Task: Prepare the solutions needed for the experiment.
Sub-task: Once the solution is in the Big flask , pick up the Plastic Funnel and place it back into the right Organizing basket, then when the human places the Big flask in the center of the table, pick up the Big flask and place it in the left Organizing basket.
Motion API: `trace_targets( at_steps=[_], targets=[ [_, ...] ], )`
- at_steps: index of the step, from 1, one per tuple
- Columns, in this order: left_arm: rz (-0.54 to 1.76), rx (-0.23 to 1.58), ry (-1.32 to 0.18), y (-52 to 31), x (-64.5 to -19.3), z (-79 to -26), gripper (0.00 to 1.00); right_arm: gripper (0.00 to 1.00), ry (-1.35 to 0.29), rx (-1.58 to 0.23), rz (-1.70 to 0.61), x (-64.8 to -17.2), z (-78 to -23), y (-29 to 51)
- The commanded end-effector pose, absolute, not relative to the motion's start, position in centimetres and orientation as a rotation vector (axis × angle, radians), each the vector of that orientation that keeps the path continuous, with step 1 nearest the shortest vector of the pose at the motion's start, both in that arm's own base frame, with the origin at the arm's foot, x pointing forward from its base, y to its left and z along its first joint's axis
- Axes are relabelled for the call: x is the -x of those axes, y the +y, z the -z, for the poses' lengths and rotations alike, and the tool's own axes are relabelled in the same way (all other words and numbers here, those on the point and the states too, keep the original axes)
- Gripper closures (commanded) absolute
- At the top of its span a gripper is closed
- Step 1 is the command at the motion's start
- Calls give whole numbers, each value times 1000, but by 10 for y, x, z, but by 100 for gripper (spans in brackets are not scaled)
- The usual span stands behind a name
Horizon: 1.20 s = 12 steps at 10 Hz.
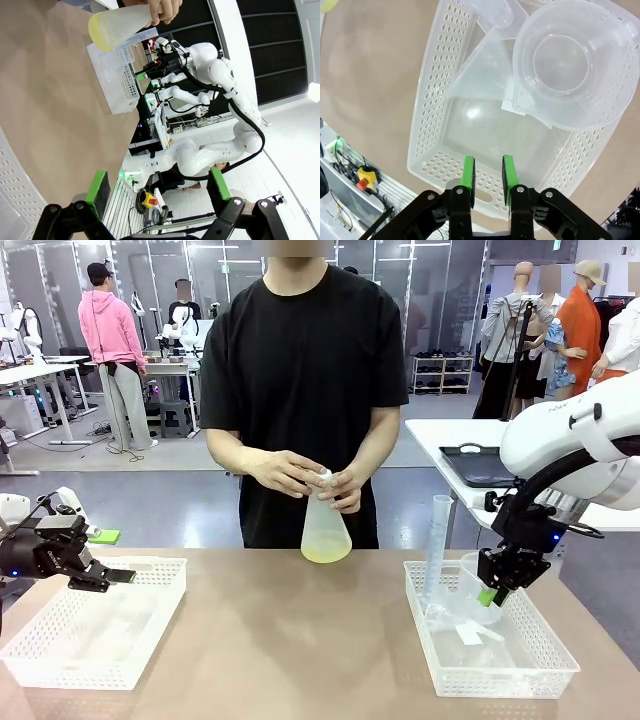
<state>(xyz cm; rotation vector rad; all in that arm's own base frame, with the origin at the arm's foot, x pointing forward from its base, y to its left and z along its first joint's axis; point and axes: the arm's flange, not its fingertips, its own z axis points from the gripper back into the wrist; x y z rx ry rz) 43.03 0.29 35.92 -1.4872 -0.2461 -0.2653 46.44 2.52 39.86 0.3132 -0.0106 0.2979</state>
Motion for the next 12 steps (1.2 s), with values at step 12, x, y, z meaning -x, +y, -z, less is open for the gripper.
trace_targets(
  at_steps=[12],
  targets=[
    [269, 1488, -250, 2, -429, -362, 0, 70, -56, -403, -296, -448, -416, 27]
  ],
)
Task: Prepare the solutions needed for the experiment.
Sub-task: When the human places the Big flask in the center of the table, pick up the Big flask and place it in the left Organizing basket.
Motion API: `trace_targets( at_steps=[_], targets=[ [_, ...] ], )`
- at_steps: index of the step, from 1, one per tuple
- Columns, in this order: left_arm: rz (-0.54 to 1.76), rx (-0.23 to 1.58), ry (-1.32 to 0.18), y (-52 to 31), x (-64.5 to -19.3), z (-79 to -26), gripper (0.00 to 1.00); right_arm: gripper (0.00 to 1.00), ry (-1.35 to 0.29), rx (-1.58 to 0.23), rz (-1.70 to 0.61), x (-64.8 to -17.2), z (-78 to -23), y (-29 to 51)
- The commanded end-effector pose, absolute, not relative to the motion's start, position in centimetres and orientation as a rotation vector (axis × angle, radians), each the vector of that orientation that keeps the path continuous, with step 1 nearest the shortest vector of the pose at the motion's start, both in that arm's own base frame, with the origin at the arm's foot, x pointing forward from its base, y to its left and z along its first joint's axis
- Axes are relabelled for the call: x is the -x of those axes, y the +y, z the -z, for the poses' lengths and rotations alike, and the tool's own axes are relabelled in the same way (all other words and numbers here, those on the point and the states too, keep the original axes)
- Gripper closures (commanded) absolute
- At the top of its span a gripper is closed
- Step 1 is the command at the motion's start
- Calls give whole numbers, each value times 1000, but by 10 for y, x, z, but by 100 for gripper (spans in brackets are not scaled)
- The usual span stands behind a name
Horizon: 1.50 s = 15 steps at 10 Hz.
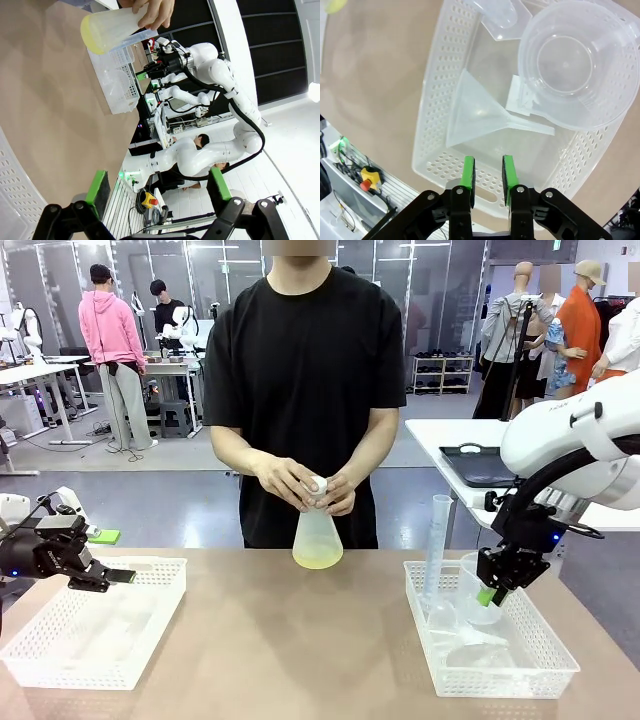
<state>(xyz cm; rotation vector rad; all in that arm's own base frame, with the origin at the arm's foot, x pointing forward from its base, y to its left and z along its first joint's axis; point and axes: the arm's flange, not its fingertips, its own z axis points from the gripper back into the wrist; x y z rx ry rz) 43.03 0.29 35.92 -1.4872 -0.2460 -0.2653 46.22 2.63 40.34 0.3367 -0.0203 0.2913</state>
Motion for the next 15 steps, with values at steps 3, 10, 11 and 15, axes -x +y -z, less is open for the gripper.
trace_targets(
  at_steps=[3, 10, 11, 15],
  targets=[
    [269, 1488, -250, 2, -429, -362, 0, 70, -174, -617, -228, -429, -446, 9],
    [269, 1488, -250, 2, -429, -362, 0, 30, -83, -1065, 29, -430, -451, -26],
    [269, 1488, -250, 2, -429, -362, 0, 45, -77, -1097, 58, -431, -450, -28],
    [269, 1488, -250, 2, -429, -362, 0, 45, -100, -1313, 176, -435, -437, -33]
  ],
)
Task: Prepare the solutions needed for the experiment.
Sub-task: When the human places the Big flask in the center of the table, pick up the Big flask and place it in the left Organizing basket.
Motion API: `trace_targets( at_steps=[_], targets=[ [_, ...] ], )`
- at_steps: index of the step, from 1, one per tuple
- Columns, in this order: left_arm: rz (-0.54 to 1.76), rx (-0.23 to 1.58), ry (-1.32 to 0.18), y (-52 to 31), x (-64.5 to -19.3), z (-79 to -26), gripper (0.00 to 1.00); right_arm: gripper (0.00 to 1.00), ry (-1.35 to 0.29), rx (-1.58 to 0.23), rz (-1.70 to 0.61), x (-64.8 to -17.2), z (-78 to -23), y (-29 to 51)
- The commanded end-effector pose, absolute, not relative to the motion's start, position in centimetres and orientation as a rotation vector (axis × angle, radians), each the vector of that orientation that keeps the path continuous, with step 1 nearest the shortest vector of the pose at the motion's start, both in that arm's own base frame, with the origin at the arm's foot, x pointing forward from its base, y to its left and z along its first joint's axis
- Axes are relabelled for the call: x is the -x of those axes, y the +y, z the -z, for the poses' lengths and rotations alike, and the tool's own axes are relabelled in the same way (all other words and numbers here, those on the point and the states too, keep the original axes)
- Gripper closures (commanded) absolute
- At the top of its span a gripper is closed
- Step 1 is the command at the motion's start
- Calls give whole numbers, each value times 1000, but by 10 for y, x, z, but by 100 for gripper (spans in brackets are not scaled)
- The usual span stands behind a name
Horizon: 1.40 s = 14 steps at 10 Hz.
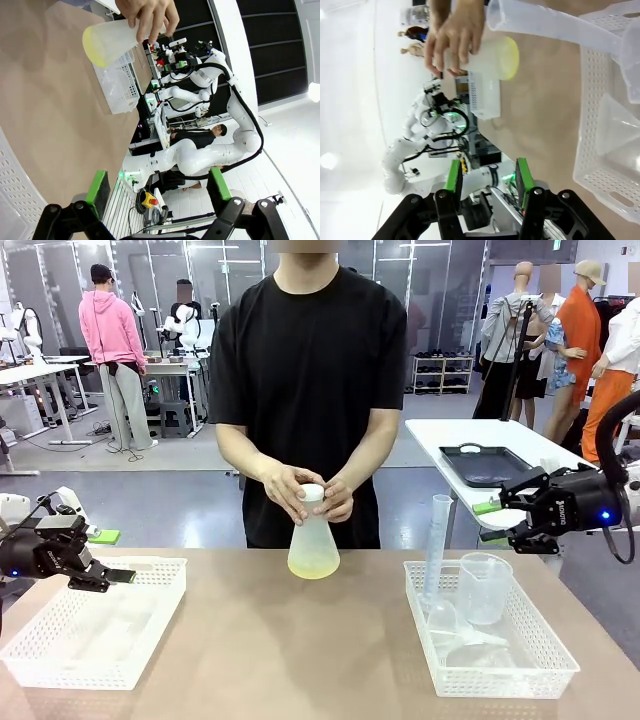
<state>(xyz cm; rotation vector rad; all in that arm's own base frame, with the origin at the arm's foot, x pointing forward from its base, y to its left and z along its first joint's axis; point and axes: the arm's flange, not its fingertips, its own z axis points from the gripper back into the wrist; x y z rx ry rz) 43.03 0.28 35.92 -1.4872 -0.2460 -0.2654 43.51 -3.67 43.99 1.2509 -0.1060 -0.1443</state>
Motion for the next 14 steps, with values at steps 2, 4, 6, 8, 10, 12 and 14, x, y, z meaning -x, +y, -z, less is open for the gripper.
trace_targets(
  at_steps=[2, 4, 6, 8, 10, 12, 14],
  targets=[
    [269, 1488, -250, 2, -429, -362, 0, 45, -84, -1353, 187, -436, -428, -33],
    [269, 1488, -250, 2, -429, -362, 0, 45, -37, -1441, 196, -435, -423, -34],
    [269, 1488, -250, 2, -429, -362, 0, 45, -29, -1461, 187, -437, -420, -34],
    [269, 1488, -250, 2, -429, -362, 0, 45, -25, -1467, 190, -437, -419, -32],
    [269, 1488, -250, 2, -429, -362, 0, 45, -26, -1427, 196, -439, -419, -28],
    [269, 1488, -250, 2, -429, -362, 0, 45, -17, -1450, 194, -433, -418, -33],
    [269, 1488, -250, 2, -429, -362, 0, 45, -17, -1450, 194, -433, -418, -33]
  ],
)
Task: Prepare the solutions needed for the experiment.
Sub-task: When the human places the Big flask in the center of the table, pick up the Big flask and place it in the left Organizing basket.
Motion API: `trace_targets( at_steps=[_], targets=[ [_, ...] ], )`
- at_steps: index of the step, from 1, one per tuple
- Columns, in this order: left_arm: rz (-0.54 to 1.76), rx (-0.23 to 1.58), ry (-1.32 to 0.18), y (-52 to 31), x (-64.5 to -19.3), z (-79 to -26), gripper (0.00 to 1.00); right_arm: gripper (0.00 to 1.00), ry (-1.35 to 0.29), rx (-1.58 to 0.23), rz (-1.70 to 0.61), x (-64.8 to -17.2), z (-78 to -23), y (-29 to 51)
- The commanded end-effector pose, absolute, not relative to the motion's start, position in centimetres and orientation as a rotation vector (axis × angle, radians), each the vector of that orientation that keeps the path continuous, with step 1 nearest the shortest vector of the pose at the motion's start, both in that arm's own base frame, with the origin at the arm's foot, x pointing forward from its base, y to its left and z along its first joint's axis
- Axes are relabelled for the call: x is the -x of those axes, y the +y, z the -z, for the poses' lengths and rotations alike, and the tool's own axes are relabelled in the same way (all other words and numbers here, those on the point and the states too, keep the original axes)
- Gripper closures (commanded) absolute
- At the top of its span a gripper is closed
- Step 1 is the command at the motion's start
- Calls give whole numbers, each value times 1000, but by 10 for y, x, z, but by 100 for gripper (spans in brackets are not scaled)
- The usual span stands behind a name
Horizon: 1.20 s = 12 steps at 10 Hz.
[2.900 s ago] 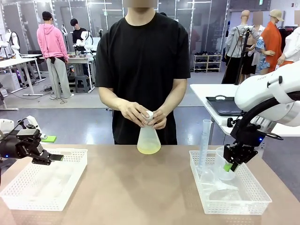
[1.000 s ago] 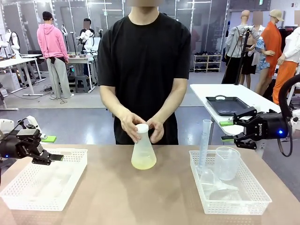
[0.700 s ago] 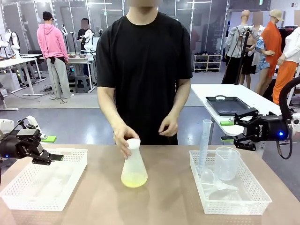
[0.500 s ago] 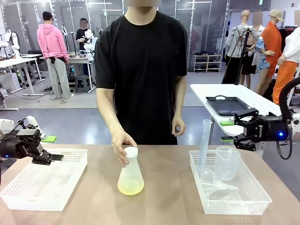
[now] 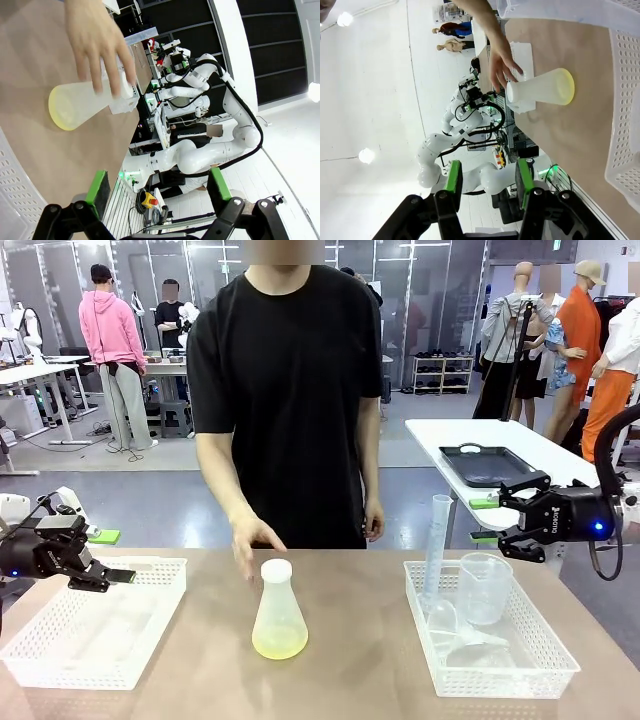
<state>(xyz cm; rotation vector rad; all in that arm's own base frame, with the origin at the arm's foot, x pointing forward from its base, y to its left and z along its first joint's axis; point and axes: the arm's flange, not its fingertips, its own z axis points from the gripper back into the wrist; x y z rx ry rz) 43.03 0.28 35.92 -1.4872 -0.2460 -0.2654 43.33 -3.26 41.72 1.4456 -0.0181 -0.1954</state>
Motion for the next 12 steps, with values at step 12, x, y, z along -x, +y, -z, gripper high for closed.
trace_targets(
  at_steps=[12],
  targets=[
    [780, 1189, -607, -17, -427, -392, 0, 45, -17, -1450, 194, -433, -418, -33]
  ],
)
